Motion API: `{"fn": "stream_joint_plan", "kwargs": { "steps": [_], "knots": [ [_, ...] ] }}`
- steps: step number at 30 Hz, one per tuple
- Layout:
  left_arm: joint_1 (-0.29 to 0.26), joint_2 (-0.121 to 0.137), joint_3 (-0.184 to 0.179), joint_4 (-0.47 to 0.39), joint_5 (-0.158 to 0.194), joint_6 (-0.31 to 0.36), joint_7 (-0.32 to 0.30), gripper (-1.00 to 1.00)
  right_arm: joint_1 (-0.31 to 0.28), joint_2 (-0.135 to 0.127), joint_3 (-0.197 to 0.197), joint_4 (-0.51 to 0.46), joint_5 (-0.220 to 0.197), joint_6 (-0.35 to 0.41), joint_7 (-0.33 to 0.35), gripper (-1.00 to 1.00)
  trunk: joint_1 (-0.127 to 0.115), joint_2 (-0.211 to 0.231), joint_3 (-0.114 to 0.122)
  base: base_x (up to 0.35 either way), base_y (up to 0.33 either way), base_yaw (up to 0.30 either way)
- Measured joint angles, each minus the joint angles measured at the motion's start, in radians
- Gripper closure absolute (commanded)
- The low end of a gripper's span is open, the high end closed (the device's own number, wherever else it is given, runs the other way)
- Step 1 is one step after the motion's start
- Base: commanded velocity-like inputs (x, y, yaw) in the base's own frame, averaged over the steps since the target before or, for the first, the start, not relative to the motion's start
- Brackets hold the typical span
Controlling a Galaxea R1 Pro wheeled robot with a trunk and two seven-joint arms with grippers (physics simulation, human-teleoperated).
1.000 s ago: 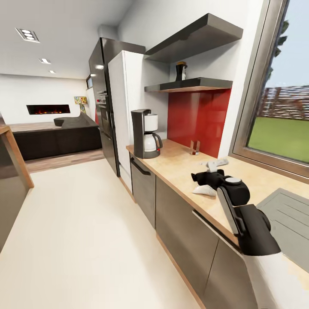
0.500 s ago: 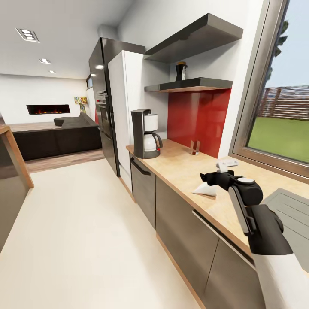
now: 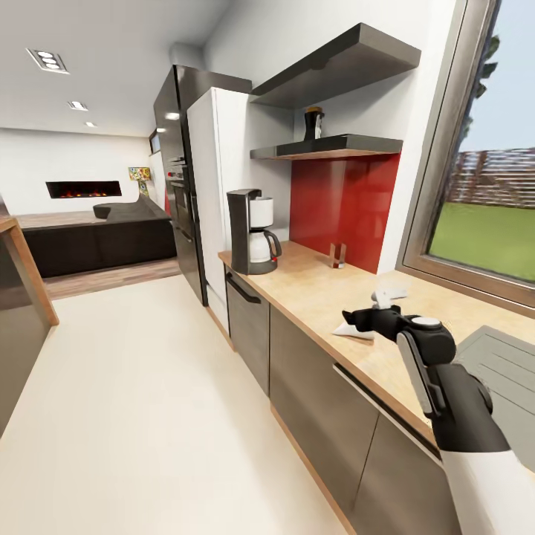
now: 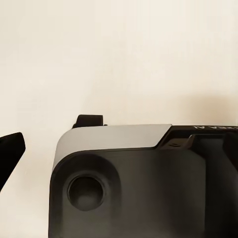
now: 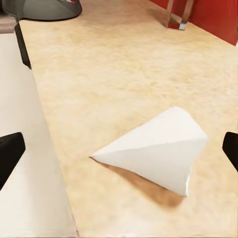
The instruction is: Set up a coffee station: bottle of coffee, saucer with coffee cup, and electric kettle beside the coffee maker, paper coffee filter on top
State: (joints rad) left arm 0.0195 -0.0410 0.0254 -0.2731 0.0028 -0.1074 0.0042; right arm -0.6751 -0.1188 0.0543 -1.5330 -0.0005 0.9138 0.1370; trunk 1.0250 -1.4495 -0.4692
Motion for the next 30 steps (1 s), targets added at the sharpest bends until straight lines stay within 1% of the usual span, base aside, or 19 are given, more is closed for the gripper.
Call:
{"fn": "stream_joint_plan", "kwargs": {
  "steps": [1, 3, 4, 10, 11, 12, 14, 15, 16, 17, 21, 30],
  "knots": [
    [0.0, 0.0, 0.0, 0.0, 0.0, 0.0, 0.0, -1.0, 0.013, 0.0, -0.001, 0.001, 0.002, -0.008, 0.032, -1.0, 0.0, 0.0, 0.0, 0.0, 0.0, 0.0],
    [0.0, 0.0, 0.0, 0.0, 0.0, 0.0, 0.0, -1.0, 0.033, 0.0, -0.002, 0.001, 0.005, -0.028, 0.062, -1.0, 0.0, 0.0, 0.0, 0.0, 0.0, 0.0],
    [0.0, 0.0, -0.001, 0.0, 0.0, 0.0, 0.0, -1.0, 0.061, 0.0, -0.003, 0.002, 0.007, -0.056, 0.081, -1.0, 0.0, 0.0, 0.0, 0.0, 0.0, 0.0],
    [0.0, 0.0, -0.002, 0.0, 0.0, 0.0, 0.0, -1.0, 0.099, 0.0, -0.004, 0.021, 0.009, -0.095, 0.093, -1.0, 0.0, 0.0, 0.0, 0.0, 0.0, 0.0],
    [0.0, 0.0, -0.001, -0.001, 0.0, 0.0, 0.0, -1.0, 0.102, 0.0, -0.013, 0.029, 0.009, -0.1, 0.094, -1.0, 0.0, 0.0, 0.0, 0.0, 0.0, 0.0],
    [0.0, 0.0, -0.001, -0.001, 0.0, 0.0, 0.0, -1.0, 0.103, 0.0, -0.033, 0.033, 0.01, -0.101, 0.095, -1.0, 0.0, 0.0, 0.0, 0.0, 0.0, 0.0],
    [0.0, 0.0, -0.001, -0.001, 0.0, 0.0, 0.0, -1.0, 0.104, -0.003, -0.061, 0.035, 0.009, -0.102, 0.093, -1.0, 0.0, 0.0, 0.0, 0.0, 0.0, 0.0],
    [0.0, 0.0, -0.001, -0.001, 0.0, 0.0, 0.0, -1.0, 0.105, -0.004, -0.085, 0.037, 0.01, -0.103, 0.094, -1.0, 0.0, 0.0, 0.0, 0.0, 0.0, 0.0],
    [0.0, 0.0, 0.0, -0.001, 0.0, 0.0, 0.0, -1.0, 0.105, -0.004, -0.094, 0.037, 0.01, -0.103, 0.094, -1.0, 0.0, 0.0, 0.0, 0.0, 0.0, 0.0],
    [0.0, 0.0, 0.001, -0.001, 0.0, 0.0, 0.0, -1.0, 0.105, -0.005, -0.115, 0.039, 0.011, -0.104, 0.094, -1.0, 0.0, 0.0, 0.0, 0.0, 0.0, 0.0],
    [0.0, 0.0, 0.001, 0.0, 0.0, 0.0, 0.0, -1.0, 0.106, -0.005, -0.127, 0.04, 0.01, -0.104, 0.094, -1.0, 0.0, 0.0, 0.0, 0.016, -0.013, 0.0],
    [0.0, 0.0, 0.001, 0.0, 0.0, 0.0, 0.0, -1.0, 0.107, -0.005, -0.13, 0.041, 0.01, -0.104, 0.093, -1.0, 0.0, 0.0, 0.0, 0.046, -0.033, 0.0]
  ]
}}
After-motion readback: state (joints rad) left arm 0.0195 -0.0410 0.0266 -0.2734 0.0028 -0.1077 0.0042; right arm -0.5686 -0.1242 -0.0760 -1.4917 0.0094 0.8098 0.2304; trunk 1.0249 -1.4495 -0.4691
